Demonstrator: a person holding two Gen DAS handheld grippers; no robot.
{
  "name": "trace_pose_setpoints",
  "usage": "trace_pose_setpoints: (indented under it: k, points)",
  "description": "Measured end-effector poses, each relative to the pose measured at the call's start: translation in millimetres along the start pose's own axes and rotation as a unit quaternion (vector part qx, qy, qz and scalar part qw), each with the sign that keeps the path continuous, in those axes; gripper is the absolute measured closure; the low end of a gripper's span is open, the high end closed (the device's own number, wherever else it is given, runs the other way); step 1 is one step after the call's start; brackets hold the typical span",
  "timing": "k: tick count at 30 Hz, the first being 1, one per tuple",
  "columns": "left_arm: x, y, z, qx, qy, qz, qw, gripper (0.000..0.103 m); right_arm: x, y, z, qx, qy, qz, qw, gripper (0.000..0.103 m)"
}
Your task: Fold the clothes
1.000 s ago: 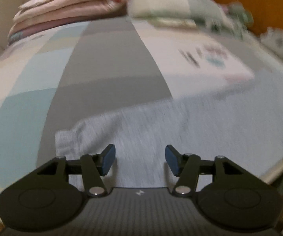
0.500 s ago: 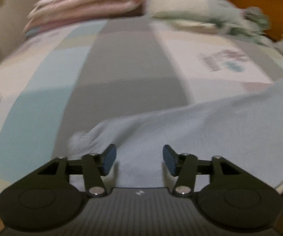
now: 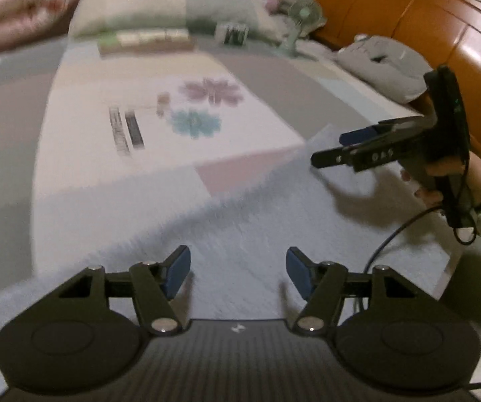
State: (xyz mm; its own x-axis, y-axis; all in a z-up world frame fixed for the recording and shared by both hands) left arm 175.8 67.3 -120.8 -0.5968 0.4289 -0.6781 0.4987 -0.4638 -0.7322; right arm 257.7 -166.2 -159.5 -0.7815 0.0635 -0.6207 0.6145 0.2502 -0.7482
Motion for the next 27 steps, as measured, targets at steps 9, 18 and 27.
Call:
trace_pose_setpoints:
  k: [9,18,27]
  points:
    - [14.1,18.9,15.0,-0.012,0.004,0.013,0.9998,0.024,14.6,-7.6,0.2,0.001,-0.058,-0.029,0.998,0.000]
    - [15.4,16.4,9.6,0.001,-0.009,0.034,0.9994,0.023,-65.0,0.6,32.5,0.094,-0.062,-0.016,0.994,0.000]
    - [14.2,17.1,12.7,-0.005,-0.003,0.031,0.9995,0.022,-61.2,31.2,63.6,-0.044,0.063,-0.161,0.984,0.000]
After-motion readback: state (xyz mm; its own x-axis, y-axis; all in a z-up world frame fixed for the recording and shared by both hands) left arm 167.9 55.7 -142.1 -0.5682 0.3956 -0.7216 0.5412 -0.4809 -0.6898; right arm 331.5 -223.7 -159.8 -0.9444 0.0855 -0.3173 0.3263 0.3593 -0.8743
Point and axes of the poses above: each gripper's, at about its wrist camera, not at the fingertips, and y roughly the way its jaws point, z to its right, x to its underside, the point moved 6 cm from there along y, roughly the way its jaws point, and after that the axes turned 12 degrees about y, right-handed, at the moved point
